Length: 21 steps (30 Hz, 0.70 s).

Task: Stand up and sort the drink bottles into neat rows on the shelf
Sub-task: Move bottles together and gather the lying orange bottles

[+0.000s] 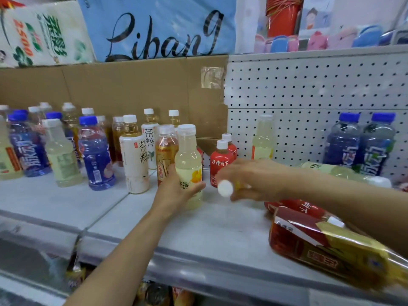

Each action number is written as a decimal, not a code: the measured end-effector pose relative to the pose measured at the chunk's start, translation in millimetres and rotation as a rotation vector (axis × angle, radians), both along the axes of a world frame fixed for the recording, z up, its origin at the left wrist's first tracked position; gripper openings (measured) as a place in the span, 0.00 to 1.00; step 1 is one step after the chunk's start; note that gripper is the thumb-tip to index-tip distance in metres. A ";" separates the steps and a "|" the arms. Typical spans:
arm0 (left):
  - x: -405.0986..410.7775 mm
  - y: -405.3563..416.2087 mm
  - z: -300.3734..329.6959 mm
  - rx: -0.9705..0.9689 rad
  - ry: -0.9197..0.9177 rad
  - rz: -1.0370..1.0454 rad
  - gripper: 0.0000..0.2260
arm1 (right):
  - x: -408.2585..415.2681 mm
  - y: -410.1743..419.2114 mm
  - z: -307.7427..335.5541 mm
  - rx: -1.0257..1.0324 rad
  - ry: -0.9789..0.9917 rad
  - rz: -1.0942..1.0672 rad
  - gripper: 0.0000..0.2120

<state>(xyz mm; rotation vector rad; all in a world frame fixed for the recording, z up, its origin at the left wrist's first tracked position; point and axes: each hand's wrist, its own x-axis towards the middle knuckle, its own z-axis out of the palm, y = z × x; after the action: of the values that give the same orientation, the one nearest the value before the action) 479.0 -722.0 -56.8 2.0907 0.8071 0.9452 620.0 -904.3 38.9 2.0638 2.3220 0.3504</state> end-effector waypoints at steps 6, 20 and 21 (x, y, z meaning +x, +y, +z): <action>-9.1 1.2 -2.0 0.018 -0.021 0.000 0.37 | 8.5 27.0 29.7 0.319 0.611 -0.115 0.08; -18.8 -10.7 1.8 0.240 -0.020 0.148 0.39 | -22.8 56.6 23.9 0.464 0.951 -0.369 0.10; -20.2 -13.3 4.2 0.270 -0.081 0.149 0.37 | -23.3 48.7 22.7 0.433 0.944 -0.384 0.12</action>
<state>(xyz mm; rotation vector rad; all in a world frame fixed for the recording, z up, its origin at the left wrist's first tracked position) 458.8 -735.3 -52.6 2.2263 0.8410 1.2716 596.7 -855.6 61.6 3.3855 2.2238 -0.2234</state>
